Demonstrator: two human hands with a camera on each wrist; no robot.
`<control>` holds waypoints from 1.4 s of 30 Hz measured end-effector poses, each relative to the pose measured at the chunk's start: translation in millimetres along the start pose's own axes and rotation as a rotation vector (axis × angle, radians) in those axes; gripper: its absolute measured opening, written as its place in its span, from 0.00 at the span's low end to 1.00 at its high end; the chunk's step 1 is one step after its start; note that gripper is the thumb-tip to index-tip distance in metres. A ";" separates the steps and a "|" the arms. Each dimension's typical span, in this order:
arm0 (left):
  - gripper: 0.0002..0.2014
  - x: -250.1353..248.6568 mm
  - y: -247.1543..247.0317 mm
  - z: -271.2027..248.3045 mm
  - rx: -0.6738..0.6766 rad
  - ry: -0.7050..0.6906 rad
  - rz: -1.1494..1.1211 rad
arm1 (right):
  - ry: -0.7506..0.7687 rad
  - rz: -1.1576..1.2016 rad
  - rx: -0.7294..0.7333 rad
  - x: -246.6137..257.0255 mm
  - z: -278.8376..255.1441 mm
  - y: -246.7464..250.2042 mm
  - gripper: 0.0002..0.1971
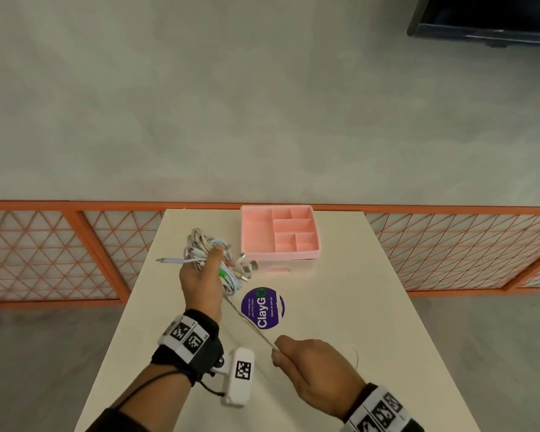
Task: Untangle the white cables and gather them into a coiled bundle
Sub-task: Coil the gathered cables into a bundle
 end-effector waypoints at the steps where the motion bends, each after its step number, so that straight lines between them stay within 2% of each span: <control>1: 0.09 5.1 1.1 -1.3 0.010 -0.025 0.103 | 0.034 -0.037 -0.003 9.0 2.3 10.3 0.21; 3: 0.10 15.3 -3.6 -9.0 0.081 -0.086 0.314 | 0.094 -0.115 -0.003 22.8 8.9 28.6 0.21; 6: 0.02 28.0 -26.6 -34.1 0.340 -0.103 0.430 | 0.147 -0.211 -0.047 35.7 22.4 64.2 0.16; 8: 0.04 42.2 -38.0 -50.1 0.493 0.001 0.410 | 0.145 -0.227 -0.086 35.1 31.9 91.8 0.15; 9: 0.01 49.3 -43.2 -58.6 0.554 0.081 0.383 | 0.131 -0.207 -0.094 30.8 36.5 103.7 0.15; 11: 0.12 64.9 -48.7 -68.5 0.638 0.228 0.366 | 0.090 -0.102 -0.086 17.8 44.2 119.7 0.14; 15: 0.24 78.5 -62.3 -83.0 0.722 0.436 0.239 | -0.004 0.260 -0.086 -4.6 55.5 131.4 0.08; 19: 0.23 83.0 -74.1 -94.4 0.775 0.629 0.015 | -0.004 0.451 -0.151 -16.2 65.7 140.8 0.02; 25: 0.37 96.1 -68.0 -90.3 0.839 0.780 -0.040 | -0.011 0.523 -0.158 -31.4 72.1 140.6 0.01; 27: 0.38 97.3 -65.0 -87.0 0.855 0.784 -0.009 | -0.020 0.530 -0.158 -37.5 73.2 137.9 0.01; 31: 0.33 85.1 -71.3 -90.7 0.960 0.656 0.115 | -0.016 0.604 -0.161 -40.9 74.8 129.1 0.03; 35: 0.28 70.9 -75.3 -88.6 0.961 0.588 0.106 | -0.114 0.731 -0.269 -59.0 67.5 127.3 0.07; 37: 0.26 66.4 -74.5 -85.6 0.957 0.583 0.089 | -0.163 0.730 -0.293 -71.4 63.1 121.5 0.12; 40: 0.25 60.8 -76.7 -84.0 0.957 0.589 0.057 | -0.173 0.780 -0.364 -77.6 59.1 107.9 0.25; 42: 0.25 57.2 -79.2 -85.2 0.953 0.593 0.005 | -0.168 0.800 -0.427 -75.9 56.1 101.2 0.26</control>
Point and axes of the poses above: each hand's wrist, its own z-axis towards the middle knuckle, its own y-axis out of the back of the hand, x = y × z, the point moved 9 cm from there along z, towards the middle knuckle, and after that the axes turned 9 degrees about y, right-handed, at the moved point
